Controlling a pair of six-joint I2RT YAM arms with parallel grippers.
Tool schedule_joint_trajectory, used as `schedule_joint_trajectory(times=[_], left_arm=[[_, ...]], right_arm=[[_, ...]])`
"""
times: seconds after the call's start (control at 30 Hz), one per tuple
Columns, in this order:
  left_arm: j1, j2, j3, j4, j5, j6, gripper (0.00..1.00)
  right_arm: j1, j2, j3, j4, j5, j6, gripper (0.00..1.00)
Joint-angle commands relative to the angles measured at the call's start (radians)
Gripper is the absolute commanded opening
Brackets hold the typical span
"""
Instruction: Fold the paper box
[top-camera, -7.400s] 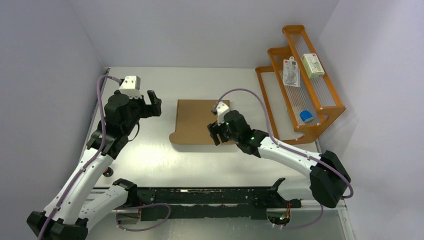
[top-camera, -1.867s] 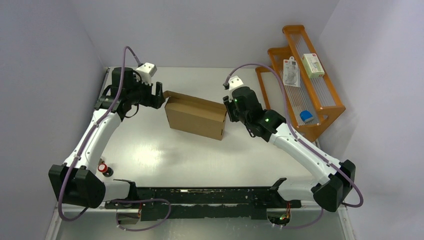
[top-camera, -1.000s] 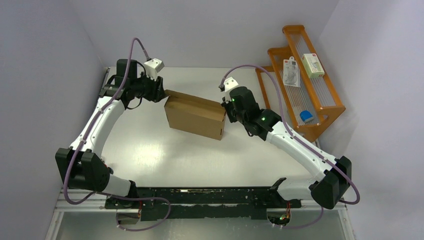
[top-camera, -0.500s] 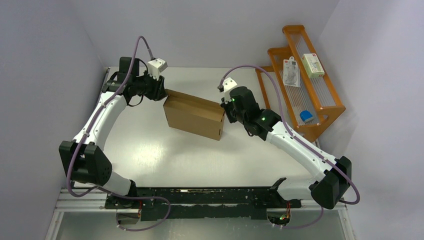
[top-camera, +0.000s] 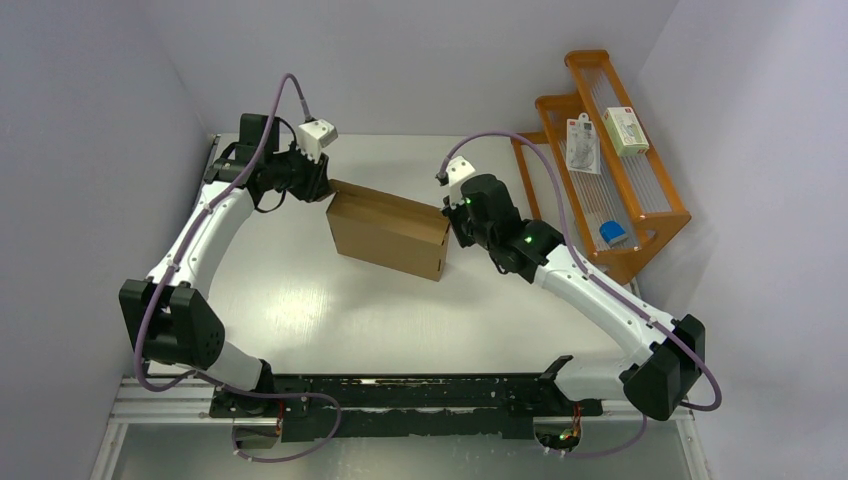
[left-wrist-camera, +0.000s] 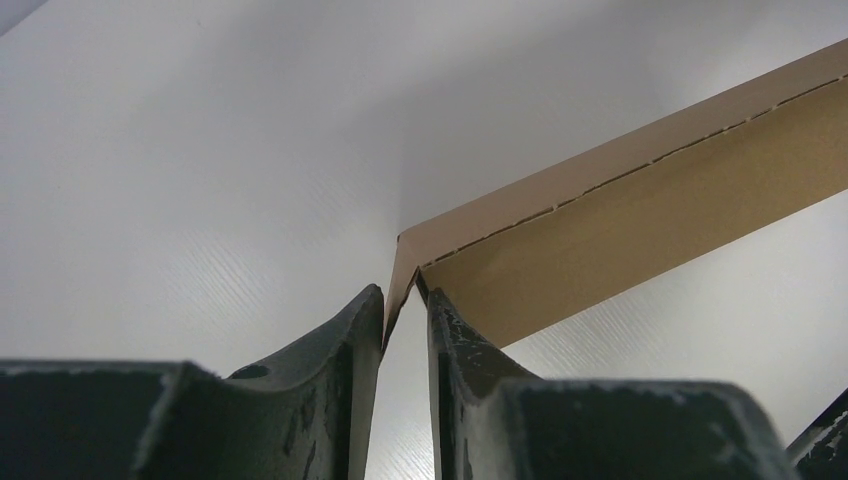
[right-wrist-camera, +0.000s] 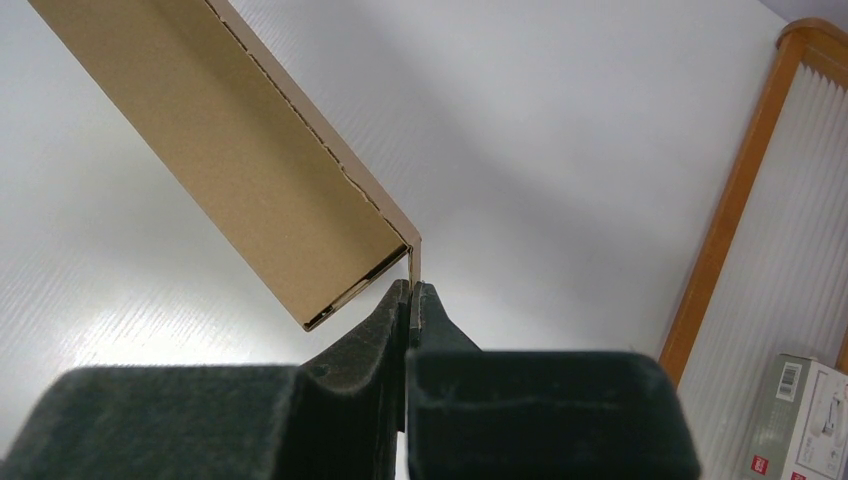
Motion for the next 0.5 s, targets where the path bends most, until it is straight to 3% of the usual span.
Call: schedule_joint_trajectory(times=[0.0,0.3,0.47], left_arm=[[0.006,0.01,0.017,-0.019,0.028,0.032,0.29],[0.006,0.024,0.009,-0.019,0.057,0.04,0.24],[0.006,0.024,0.01,-0.024,0.072,0.043,0.15]], right_arm=[[-0.007,-0.021,-0.004,0.023,-0.003,-0.007,0.0],[-0.007,-0.025,-0.004,0.023,-0.011,-0.006,0.0],[-0.006,-0.029,-0.003,0.026,-0.02,-0.003,0.0]])
